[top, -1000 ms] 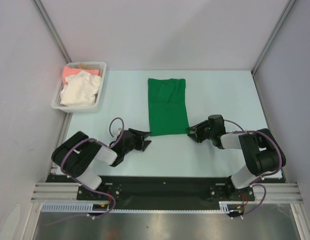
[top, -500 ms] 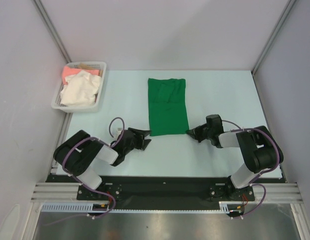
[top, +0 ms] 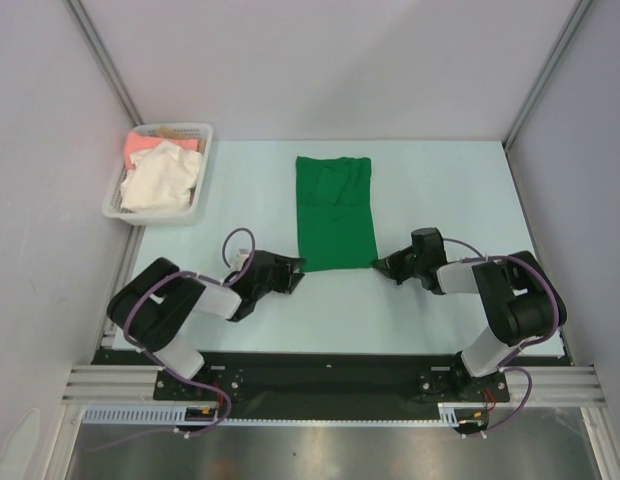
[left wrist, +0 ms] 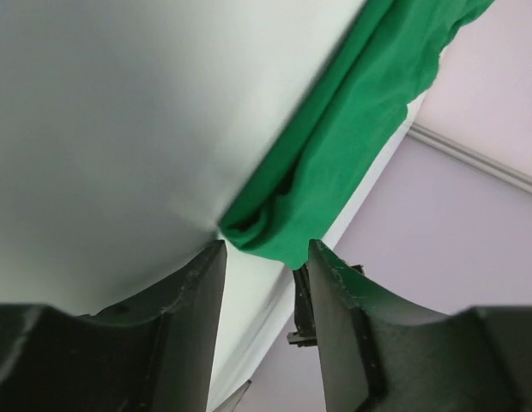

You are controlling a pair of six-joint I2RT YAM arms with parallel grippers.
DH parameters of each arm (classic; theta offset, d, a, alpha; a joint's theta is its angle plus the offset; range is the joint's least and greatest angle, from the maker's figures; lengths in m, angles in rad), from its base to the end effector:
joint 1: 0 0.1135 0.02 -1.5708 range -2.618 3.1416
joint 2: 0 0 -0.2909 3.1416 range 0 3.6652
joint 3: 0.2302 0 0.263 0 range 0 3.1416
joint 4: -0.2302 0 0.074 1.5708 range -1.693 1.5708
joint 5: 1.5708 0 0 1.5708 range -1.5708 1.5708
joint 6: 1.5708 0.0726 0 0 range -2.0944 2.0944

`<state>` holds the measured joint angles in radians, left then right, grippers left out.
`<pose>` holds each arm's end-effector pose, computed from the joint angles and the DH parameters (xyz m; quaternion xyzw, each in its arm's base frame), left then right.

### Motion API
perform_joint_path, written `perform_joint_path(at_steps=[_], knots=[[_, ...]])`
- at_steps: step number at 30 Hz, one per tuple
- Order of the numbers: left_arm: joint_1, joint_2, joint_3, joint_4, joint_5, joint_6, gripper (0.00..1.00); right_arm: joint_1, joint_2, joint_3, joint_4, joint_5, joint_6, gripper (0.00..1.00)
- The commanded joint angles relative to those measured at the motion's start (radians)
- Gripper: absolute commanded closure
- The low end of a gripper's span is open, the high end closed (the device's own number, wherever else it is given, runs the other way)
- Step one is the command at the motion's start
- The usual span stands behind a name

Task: Fold and stack the t-shirts
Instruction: Fold the tshirt

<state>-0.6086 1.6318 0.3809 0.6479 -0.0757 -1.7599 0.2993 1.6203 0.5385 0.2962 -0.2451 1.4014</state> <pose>0.2458 -0.1646 0.0966 -0.4963 0.7324 -0.4180 0.2063 0.2908 0.1082 0.1040 0.4403 0.8057 0.3599 0.1656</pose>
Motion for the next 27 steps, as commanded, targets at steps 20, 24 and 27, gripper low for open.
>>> perform_joint_path(at_steps=[20, 24, 27], knots=[[-0.013, -0.084, 0.125, -0.390, -0.036, 0.048, 0.49, -0.012, -0.014, 0.025, -0.026, 0.004, -0.016, 1.00], [-0.011, -0.044, 0.092, -0.343, -0.036, 0.025, 0.49, -0.017, -0.011, 0.026, -0.022, 0.000, -0.016, 1.00], [-0.008, 0.011, 0.119, -0.318, -0.022, 0.019, 0.51, -0.017, -0.004, 0.032, -0.017, -0.005, -0.016, 1.00]])
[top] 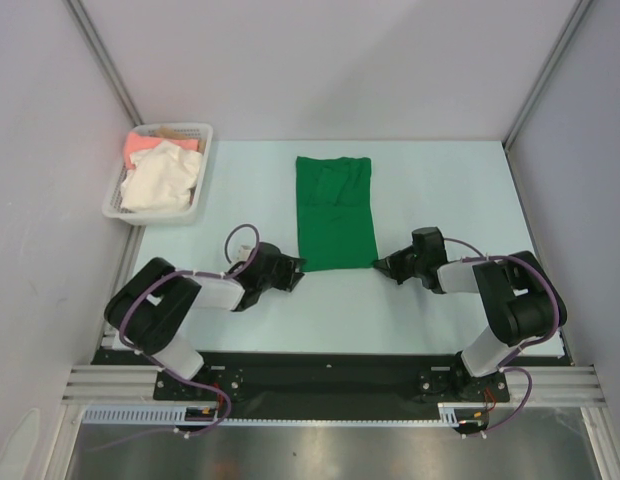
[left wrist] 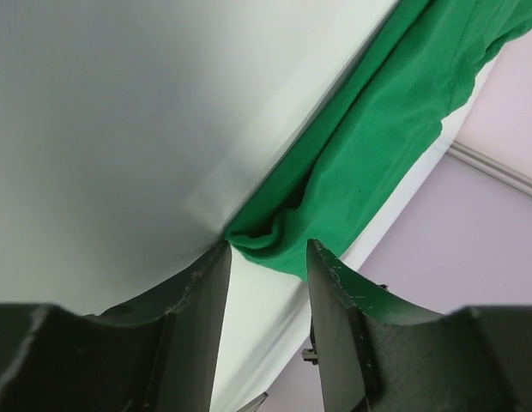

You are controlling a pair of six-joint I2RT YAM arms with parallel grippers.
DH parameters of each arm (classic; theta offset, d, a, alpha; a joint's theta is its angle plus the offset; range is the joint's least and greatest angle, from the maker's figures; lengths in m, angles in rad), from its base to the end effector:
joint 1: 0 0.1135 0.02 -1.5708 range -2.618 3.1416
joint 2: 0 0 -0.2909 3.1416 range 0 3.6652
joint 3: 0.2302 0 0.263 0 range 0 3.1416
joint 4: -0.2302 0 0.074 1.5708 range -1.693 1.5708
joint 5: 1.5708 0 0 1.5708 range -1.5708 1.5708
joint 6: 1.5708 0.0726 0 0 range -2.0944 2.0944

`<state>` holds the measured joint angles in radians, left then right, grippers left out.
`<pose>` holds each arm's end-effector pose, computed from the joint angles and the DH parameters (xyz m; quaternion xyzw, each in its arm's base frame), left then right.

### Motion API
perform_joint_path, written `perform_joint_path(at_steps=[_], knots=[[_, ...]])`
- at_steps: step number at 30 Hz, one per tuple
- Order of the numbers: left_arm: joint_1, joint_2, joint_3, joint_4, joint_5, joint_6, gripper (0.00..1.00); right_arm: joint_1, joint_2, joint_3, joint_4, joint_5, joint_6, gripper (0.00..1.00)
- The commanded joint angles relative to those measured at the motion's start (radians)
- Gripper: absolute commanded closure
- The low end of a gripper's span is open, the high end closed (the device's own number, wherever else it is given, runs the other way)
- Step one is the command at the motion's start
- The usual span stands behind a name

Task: Fold and stack the t-shirts
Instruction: Fold the tshirt

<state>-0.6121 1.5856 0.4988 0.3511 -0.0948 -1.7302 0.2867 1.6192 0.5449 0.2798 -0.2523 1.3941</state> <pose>0.2536 -0.1696 0.1075 -0.5006 0.7639 -0.3563 0.1975 0.2921 0.1050 0.1045 0.4424 0.8061 0.3574 0.1638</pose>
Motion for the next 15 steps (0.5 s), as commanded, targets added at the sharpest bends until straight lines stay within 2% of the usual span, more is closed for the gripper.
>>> perform_joint_path(at_steps=[1, 5, 7, 9, 11, 15], knots=[[-0.006, 0.068, 0.009, -0.020, -0.002, -0.008, 0.52, -0.004, 0.001, 0.029, -0.001, -0.001, -0.007, 1.00], [-0.005, 0.093, 0.015, -0.009, -0.014, -0.015, 0.67, -0.003, 0.002, 0.044, -0.005, -0.010, -0.014, 1.00], [0.002, 0.086, 0.007, -0.004, -0.026, 0.000, 0.72, -0.004, -0.002, 0.047, -0.017, -0.011, -0.023, 1.00], [0.008, 0.088, 0.004, -0.008, -0.020, 0.007, 0.83, -0.006, -0.004, 0.047, -0.016, -0.018, -0.026, 1.00], [0.009, 0.071, -0.002, -0.012, -0.025, 0.014, 1.00, -0.006, -0.002, 0.049, -0.013, -0.027, -0.038, 1.00], [0.009, 0.021, 0.050, -0.113, -0.011, 0.124, 1.00, -0.015, -0.016, 0.049, -0.016, -0.077, -0.117, 1.00]])
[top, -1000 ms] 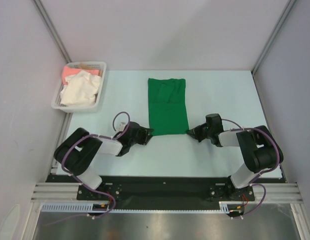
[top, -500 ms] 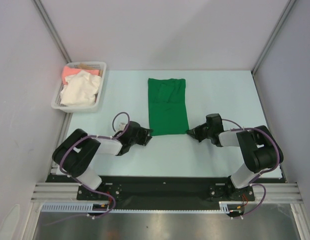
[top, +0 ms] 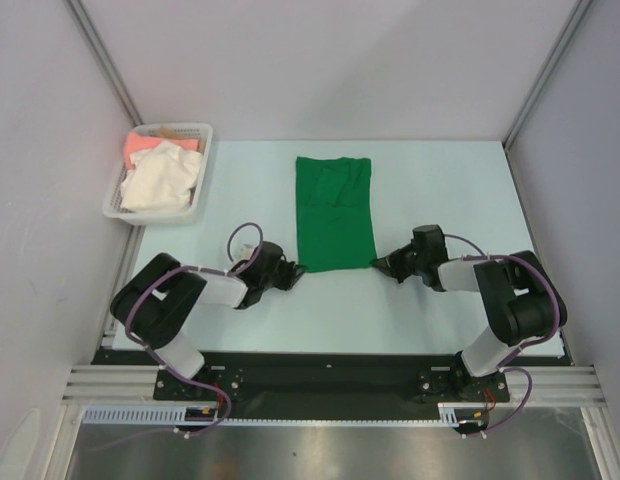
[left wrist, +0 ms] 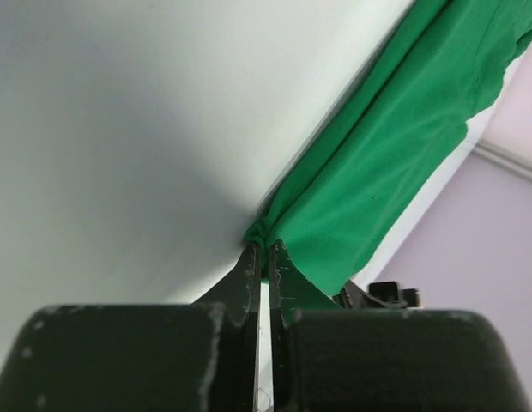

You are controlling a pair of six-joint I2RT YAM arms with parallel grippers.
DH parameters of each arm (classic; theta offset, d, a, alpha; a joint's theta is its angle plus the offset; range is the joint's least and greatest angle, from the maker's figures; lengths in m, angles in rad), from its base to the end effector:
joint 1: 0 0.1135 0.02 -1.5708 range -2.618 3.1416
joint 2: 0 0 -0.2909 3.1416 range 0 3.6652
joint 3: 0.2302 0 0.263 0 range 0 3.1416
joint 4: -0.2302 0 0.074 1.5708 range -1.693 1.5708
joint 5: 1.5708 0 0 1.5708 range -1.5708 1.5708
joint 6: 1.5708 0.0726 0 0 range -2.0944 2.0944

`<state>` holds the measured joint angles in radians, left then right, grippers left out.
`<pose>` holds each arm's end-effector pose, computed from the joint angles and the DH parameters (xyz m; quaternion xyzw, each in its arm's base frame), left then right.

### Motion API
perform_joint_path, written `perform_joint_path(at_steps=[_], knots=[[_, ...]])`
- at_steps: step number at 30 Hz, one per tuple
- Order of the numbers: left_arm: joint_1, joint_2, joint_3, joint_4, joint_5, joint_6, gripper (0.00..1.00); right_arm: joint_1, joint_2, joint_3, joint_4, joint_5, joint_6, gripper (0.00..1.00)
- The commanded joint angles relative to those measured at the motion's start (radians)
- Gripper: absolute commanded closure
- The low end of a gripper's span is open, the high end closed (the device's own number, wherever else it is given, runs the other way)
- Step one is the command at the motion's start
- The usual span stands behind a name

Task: Fold and stack the t-shirts
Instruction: Fold the tshirt

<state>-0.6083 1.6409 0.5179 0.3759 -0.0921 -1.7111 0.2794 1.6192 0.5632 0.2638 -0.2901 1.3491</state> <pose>0.2604 -0.1732 0.0994 -0.4953 0.7701 -0.3497 0.1985 0.2953 0.1063 0.1085 0.4194 0.8156 0.3649 0.1605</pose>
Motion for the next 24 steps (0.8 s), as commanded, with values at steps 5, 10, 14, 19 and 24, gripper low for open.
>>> perform_joint_path(at_steps=[5, 10, 14, 19, 24], knots=[[-0.037, -0.153, -0.015, -0.262, 0.023, 0.185, 1.00, -0.019, -0.180, -0.046, -0.079, -0.095, -0.140, 1.00], [-0.184, -0.436, -0.119, -0.425, -0.040, 0.150, 1.00, 0.039, -0.439, -0.189, -0.282, -0.109, -0.197, 1.00], [-0.342, -0.628, -0.163, -0.584, -0.128, 0.067, 1.00, 0.159, -0.815, -0.305, -0.551, -0.020, -0.096, 1.00], [-0.597, -0.821, -0.179, -0.827, -0.235, -0.124, 1.00, 0.193, -1.318, -0.301, -0.940, -0.001, -0.076, 1.00], [-0.697, -0.785, -0.066, -0.929, -0.291, -0.127, 1.00, 0.199, -1.359, -0.217, -1.071, -0.003, -0.157, 1.00]])
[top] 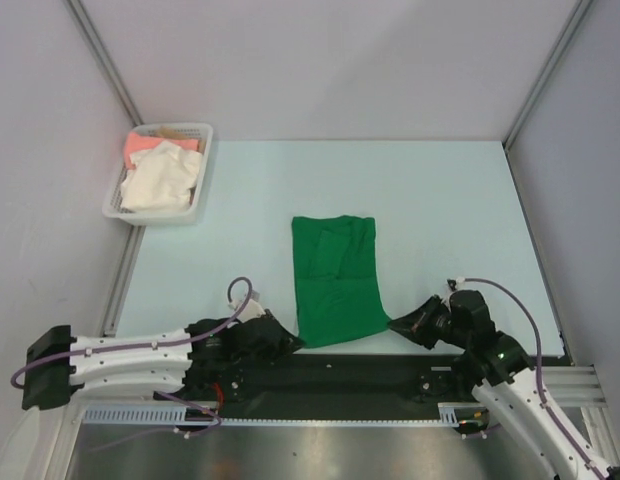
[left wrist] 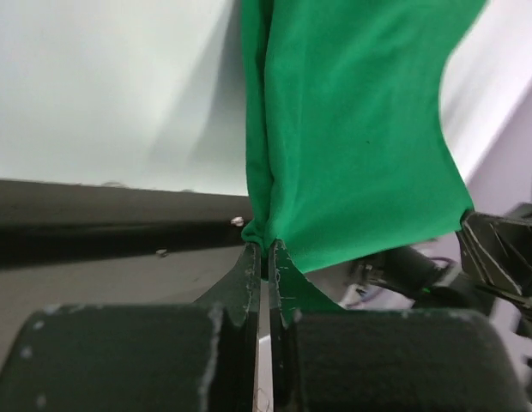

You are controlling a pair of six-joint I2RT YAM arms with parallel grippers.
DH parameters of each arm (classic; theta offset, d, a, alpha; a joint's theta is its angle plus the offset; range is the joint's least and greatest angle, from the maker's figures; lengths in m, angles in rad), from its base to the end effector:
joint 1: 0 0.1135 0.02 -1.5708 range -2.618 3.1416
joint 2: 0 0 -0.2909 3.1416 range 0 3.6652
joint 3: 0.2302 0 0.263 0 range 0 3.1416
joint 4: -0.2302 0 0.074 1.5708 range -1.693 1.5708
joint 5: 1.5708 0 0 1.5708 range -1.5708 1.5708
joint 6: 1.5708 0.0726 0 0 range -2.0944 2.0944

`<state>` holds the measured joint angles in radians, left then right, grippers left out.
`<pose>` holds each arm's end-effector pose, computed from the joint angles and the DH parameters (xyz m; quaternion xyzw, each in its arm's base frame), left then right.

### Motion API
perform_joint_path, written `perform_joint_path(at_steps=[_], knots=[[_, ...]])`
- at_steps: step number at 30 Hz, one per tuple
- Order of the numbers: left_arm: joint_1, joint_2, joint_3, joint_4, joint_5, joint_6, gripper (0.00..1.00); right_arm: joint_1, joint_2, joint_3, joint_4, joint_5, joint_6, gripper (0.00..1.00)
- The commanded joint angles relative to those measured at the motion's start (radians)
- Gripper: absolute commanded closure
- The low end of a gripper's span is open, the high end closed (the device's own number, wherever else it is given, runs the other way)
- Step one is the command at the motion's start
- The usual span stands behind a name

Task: Fold and stack the t-shirts
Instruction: Fold the tshirt

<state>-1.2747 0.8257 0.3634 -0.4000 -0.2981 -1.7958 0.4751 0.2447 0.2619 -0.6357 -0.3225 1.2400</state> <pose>0.0706 -0.1583 0.1579 -0.2887 0.8829 -0.3379 0.1514 0.0865 0.0704 0.1655 0.2591 0.8413 0.4355 0.1881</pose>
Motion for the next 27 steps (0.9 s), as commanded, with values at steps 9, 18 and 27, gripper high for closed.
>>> perform_joint_path(at_steps=[9, 18, 27], knots=[[0.326, 0.117, 0.426, -0.188, -0.018, 0.486, 1.00, -0.082, 0.641, 0.508, -0.006, 0.008, -0.318, 1.00], [0.762, 0.481, 0.679, -0.010, 0.397, 0.823, 1.00, -0.207, 1.132, 0.799, 0.171, -0.148, -0.445, 1.00], [0.831, 0.805, 0.935, 0.027, 0.511, 0.920, 0.99, -0.294, 1.352, 1.001, 0.172, -0.197, -0.493, 1.00]])
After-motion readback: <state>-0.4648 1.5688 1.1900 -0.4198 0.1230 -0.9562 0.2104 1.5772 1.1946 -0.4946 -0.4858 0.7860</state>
